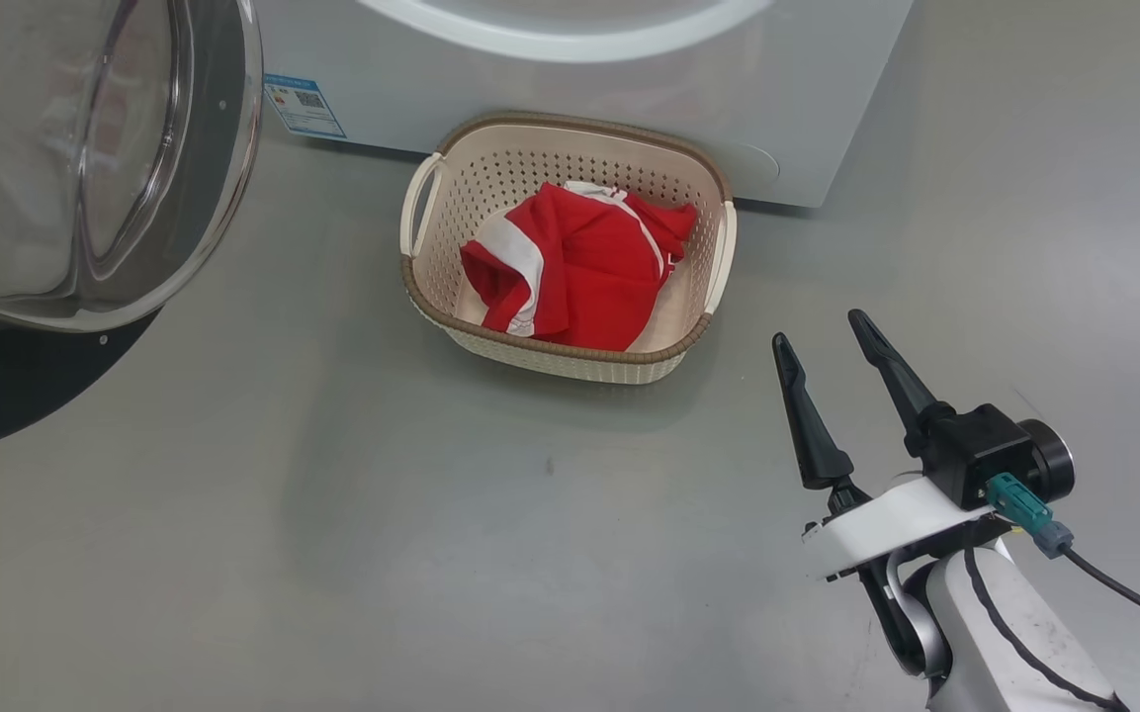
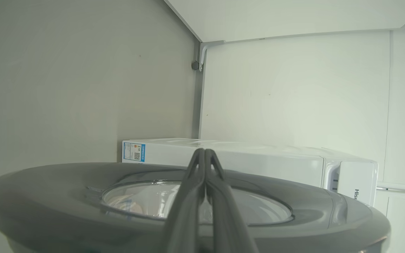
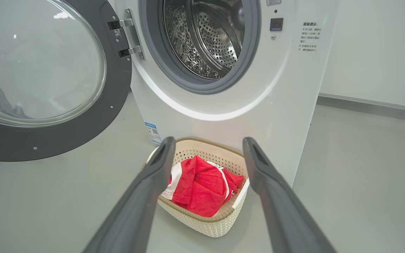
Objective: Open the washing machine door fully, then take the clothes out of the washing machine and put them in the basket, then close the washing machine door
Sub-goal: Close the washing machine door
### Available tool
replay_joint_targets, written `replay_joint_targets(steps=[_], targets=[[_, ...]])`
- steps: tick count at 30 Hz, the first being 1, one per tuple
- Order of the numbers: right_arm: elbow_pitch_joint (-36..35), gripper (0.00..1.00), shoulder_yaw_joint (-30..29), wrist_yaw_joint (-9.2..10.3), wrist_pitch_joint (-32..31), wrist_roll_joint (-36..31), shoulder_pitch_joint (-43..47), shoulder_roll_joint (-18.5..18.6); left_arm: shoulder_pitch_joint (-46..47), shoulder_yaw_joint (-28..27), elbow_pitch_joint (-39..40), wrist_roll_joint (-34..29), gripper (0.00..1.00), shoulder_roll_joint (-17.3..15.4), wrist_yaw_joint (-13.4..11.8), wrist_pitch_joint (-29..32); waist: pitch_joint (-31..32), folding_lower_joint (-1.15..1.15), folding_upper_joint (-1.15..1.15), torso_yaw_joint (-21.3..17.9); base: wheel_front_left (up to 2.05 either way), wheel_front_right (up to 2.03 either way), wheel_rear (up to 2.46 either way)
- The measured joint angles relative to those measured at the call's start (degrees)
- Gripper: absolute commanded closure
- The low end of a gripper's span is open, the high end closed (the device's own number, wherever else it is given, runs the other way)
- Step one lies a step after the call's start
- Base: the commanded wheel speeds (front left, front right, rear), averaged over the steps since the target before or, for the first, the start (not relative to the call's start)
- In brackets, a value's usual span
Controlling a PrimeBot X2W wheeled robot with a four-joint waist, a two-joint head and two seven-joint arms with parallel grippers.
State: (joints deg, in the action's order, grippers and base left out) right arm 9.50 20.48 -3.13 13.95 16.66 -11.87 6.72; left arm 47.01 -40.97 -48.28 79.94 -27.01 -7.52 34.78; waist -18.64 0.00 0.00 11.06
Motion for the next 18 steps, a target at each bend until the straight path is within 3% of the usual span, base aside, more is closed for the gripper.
replay_joint_targets(steps=[11, 18], targets=[[0.9, 0.00, 0.0, 0.00, 0.3, 0.4, 0.0, -0.5, 0.0, 3.1, -0.3, -0.4, 1.00, 0.3, 0.0, 4.5, 2.1, 0.00, 0.00, 1.0, 0.00, 0.00, 0.00], [1.4, 0.00, 0.2, -0.01, 0.3, 0.5, 0.0, -1.0, 0.0, 5.6, 0.9, -0.8, 1.00, 2.6, 0.0, 7.6, 3.7, 0.00, 0.00, 1.6, 0.00, 0.00, 0.00]])
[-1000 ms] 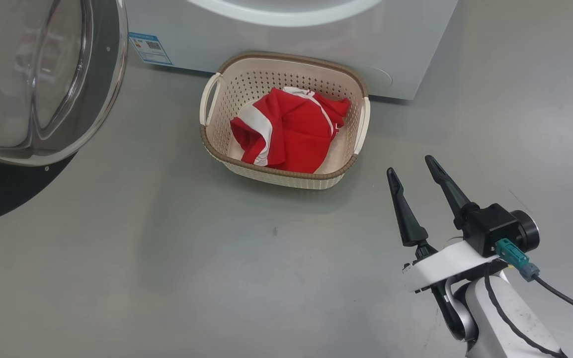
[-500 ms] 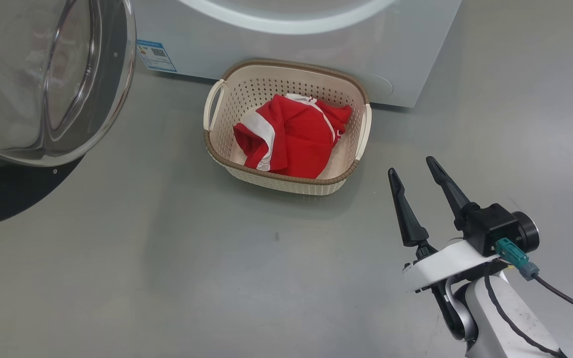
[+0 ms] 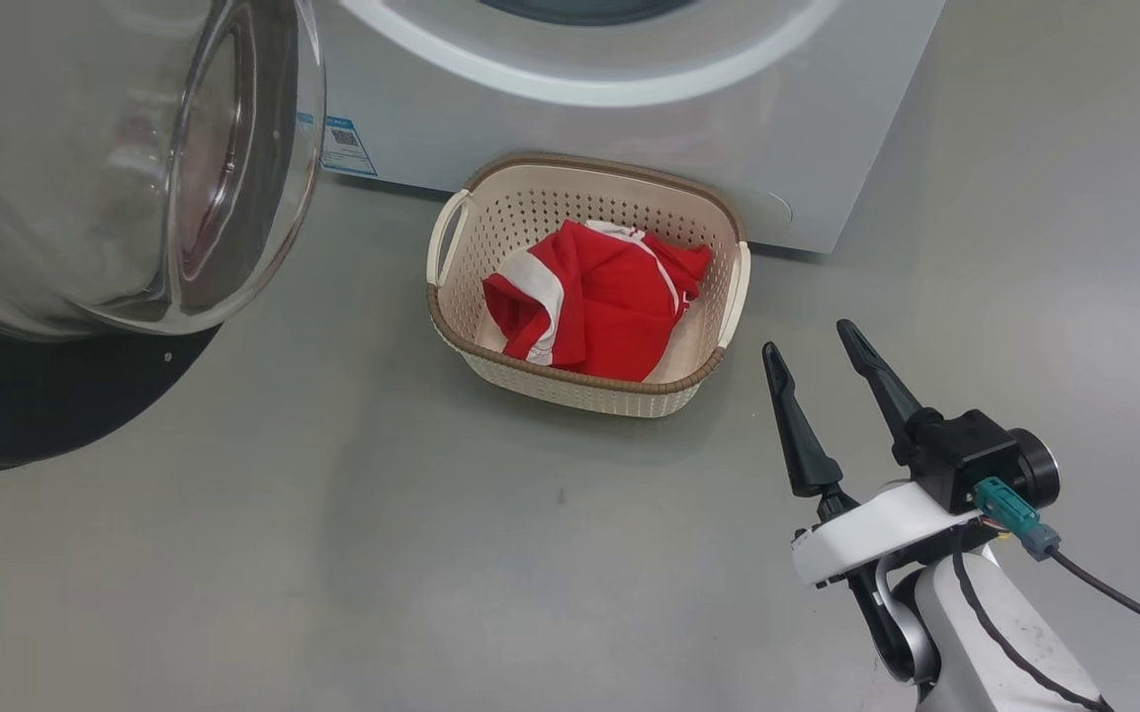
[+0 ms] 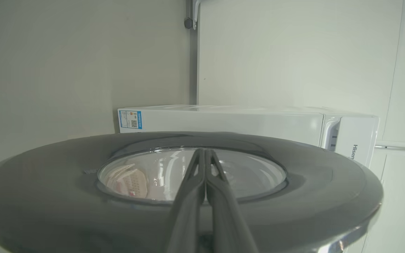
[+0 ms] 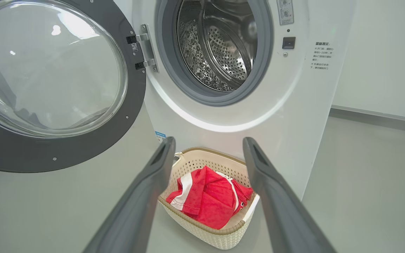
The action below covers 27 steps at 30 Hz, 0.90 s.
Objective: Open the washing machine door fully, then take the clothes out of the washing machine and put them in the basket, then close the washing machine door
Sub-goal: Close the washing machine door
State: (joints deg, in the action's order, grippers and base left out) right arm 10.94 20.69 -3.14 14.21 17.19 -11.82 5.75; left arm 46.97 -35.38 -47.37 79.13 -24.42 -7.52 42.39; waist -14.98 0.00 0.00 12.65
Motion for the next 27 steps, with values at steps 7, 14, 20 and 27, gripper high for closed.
replay_joint_targets(steps=[7, 14, 20, 27], targets=[[0.2, 0.00, 0.4, -0.27, 0.1, 0.0, 0.0, -0.3, -0.7, 1.1, 1.8, 0.0, 1.00, 2.2, 0.1, 3.0, 1.1, 0.00, 0.00, 0.1, 0.00, 0.00, 0.00], [0.9, 0.00, 0.6, -0.31, 0.1, 0.4, 0.5, -0.5, -3.9, 2.6, 4.6, 0.3, 1.00, 4.8, 0.8, 6.1, 2.3, 0.00, 0.00, -0.3, 0.00, 0.00, 0.00], [0.9, 0.00, 0.6, -0.30, 0.1, 0.4, 0.6, -0.6, -7.0, 4.5, 7.8, 0.3, 1.00, 8.2, 1.3, 8.3, 3.0, 0.00, 0.00, -0.6, 0.00, 0.00, 0.00], [0.9, 0.00, 0.5, -0.26, 0.1, 0.4, 0.6, -0.8, -9.3, 5.3, 12.2, 1.1, 1.00, 12.5, 1.8, 10.1, 3.2, -0.01, 0.00, -0.9, 0.00, 0.00, 0.00]])
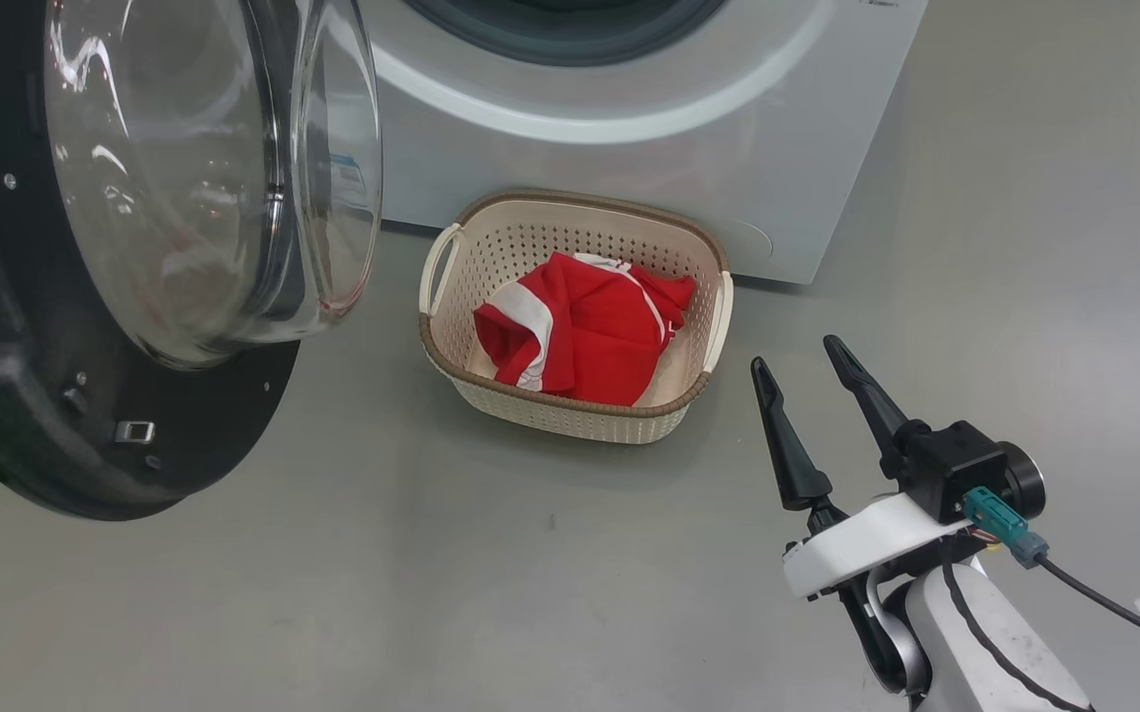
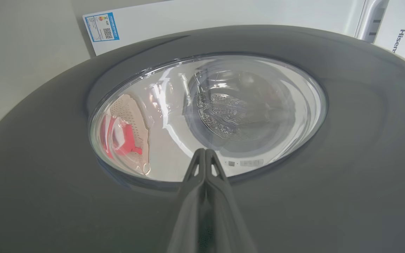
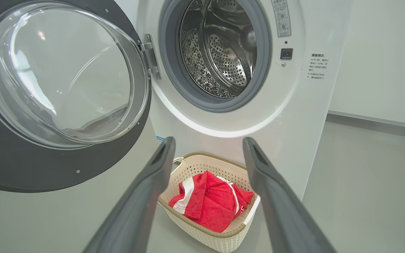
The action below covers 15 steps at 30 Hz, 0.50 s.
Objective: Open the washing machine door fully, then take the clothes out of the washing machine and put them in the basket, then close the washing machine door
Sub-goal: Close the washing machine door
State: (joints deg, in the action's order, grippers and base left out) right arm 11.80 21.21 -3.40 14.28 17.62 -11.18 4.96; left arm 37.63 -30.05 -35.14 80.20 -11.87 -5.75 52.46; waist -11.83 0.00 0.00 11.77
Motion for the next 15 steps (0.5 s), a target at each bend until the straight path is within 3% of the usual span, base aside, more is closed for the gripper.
replay_joint_targets(steps=[15], targets=[[-0.4, 0.00, -0.3, 0.02, 0.0, 0.0, 0.0, -0.5, -4.1, 1.6, 9.9, 3.4, 1.00, 11.0, 0.0, 1.4, -0.2, 0.00, 0.00, -1.3, 0.00, 0.00, 0.00]])
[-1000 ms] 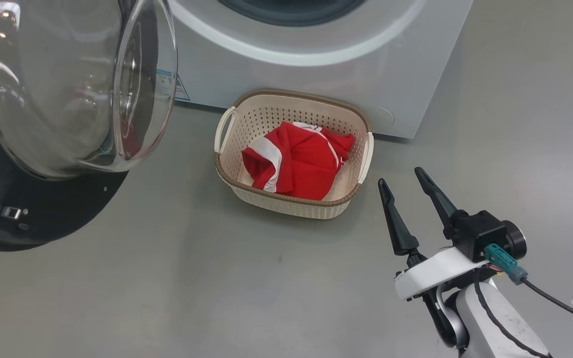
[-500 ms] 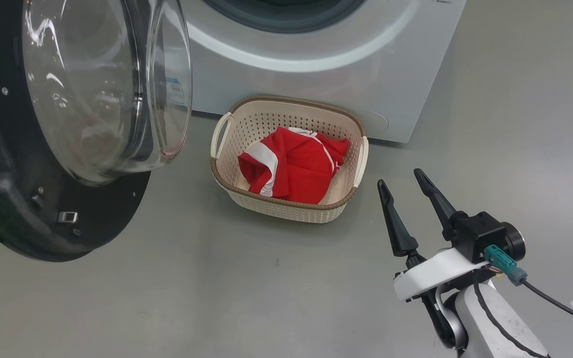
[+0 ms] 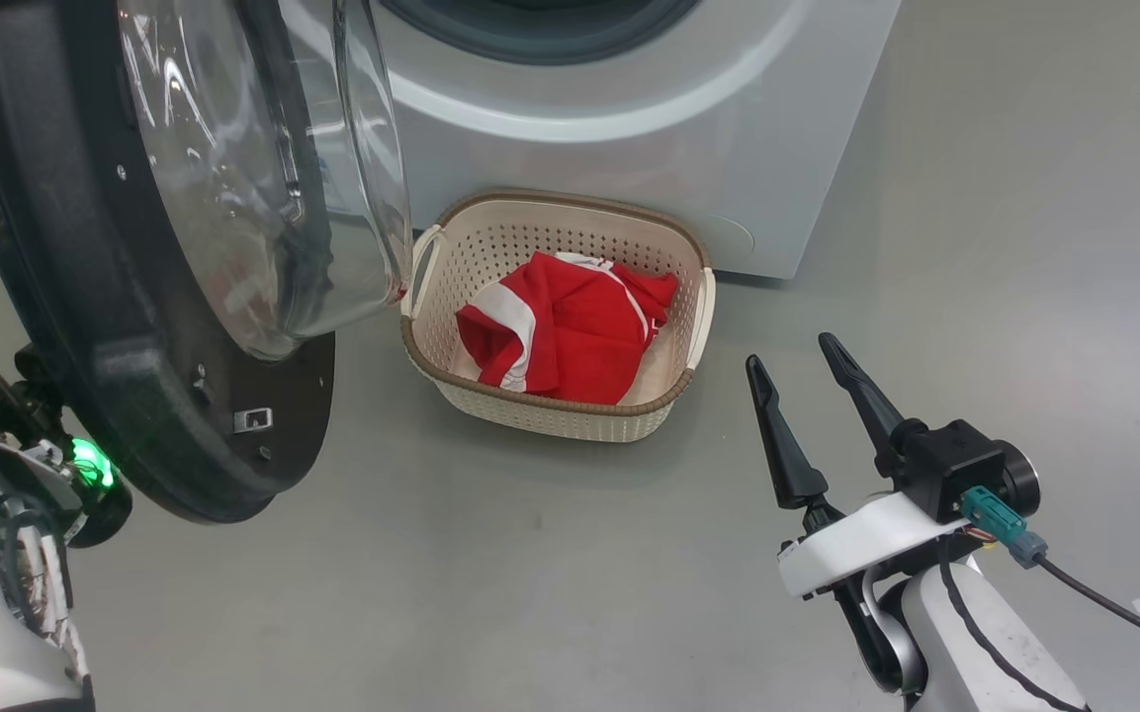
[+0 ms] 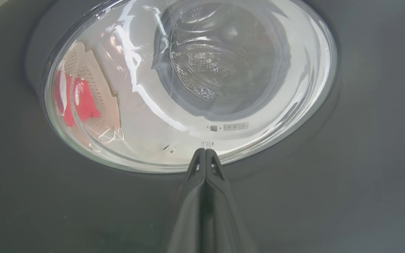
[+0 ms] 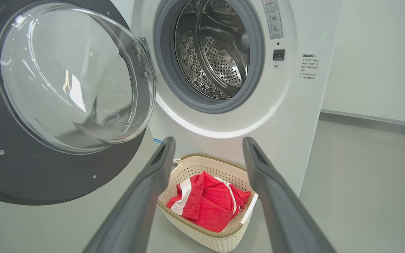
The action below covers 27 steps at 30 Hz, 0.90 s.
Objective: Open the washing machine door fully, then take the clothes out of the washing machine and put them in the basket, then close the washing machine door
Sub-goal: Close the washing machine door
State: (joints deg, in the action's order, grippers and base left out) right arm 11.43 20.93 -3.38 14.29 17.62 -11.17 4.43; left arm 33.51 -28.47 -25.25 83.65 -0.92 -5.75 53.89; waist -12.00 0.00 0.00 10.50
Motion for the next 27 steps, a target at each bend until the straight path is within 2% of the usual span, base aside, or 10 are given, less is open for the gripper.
replay_joint_targets(steps=[21, 27], targets=[[0.0, 0.00, 0.2, -0.01, 0.1, 0.0, 0.0, -0.5, -6.8, 4.0, 9.1, 4.4, 1.00, -0.2, -0.9, -1.0, 0.2, 0.00, 0.00, -6.8, 0.00, 0.00, 0.00], [-0.3, 0.00, 0.2, -0.01, 0.1, 0.1, -0.1, -0.7, -7.2, 7.9, 8.9, 11.3, 1.00, -0.2, -1.1, -3.4, -0.3, 0.00, 0.00, -9.8, 0.00, 0.00, 0.00]])
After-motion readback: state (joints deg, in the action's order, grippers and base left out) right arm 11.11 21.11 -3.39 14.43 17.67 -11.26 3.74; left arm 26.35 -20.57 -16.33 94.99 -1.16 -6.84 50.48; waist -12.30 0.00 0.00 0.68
